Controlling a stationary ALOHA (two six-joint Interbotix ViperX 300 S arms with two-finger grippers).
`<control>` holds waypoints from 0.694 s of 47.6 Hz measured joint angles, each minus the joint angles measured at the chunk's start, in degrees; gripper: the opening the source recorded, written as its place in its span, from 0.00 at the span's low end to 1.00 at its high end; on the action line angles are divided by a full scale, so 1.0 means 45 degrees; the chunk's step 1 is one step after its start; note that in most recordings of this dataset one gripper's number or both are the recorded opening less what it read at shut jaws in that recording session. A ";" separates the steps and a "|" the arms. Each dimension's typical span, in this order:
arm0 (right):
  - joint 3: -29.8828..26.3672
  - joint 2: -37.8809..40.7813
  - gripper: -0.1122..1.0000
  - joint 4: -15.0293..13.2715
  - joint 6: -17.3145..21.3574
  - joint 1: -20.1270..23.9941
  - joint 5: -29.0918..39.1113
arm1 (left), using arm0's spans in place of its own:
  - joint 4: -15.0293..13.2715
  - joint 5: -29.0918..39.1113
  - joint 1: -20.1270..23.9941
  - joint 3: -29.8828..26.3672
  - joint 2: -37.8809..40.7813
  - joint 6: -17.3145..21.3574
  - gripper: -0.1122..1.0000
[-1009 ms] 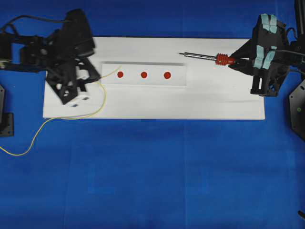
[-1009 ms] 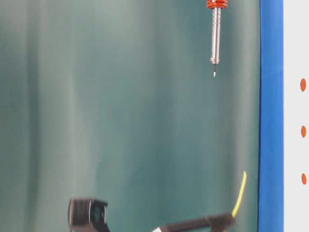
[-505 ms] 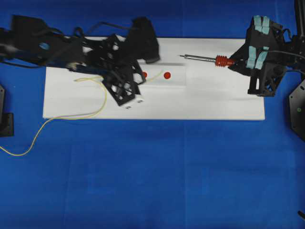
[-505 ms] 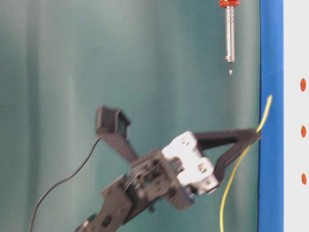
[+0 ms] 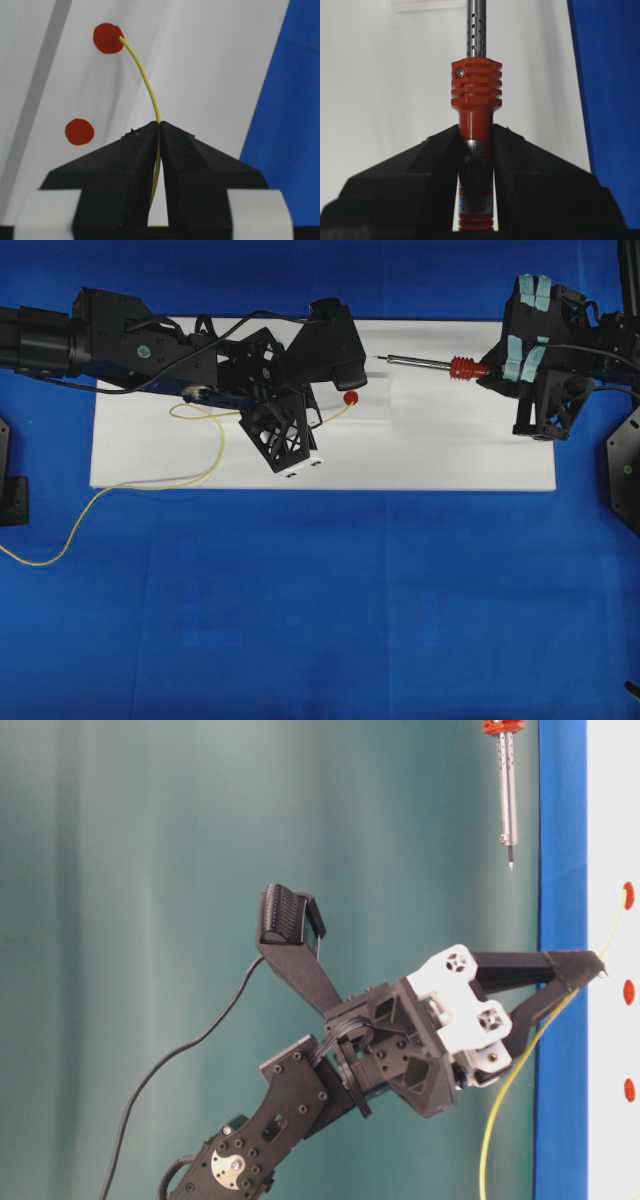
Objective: Touch the tip of the soldering iron to the tip of the solder at the mark.
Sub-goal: 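Move solder tip to right red dot and iron tip toward it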
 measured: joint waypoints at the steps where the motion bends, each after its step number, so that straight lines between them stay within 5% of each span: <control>1: 0.0020 0.0020 0.16 0.0000 0.0000 -0.0020 0.0000 | 0.0000 0.0000 0.0000 0.0000 -0.0020 0.0000 0.12; 33: -0.0020 0.0781 0.16 0.0020 0.0117 0.0000 -0.0020 | -0.0020 0.0098 0.0020 0.0098 0.0059 -0.0039 0.12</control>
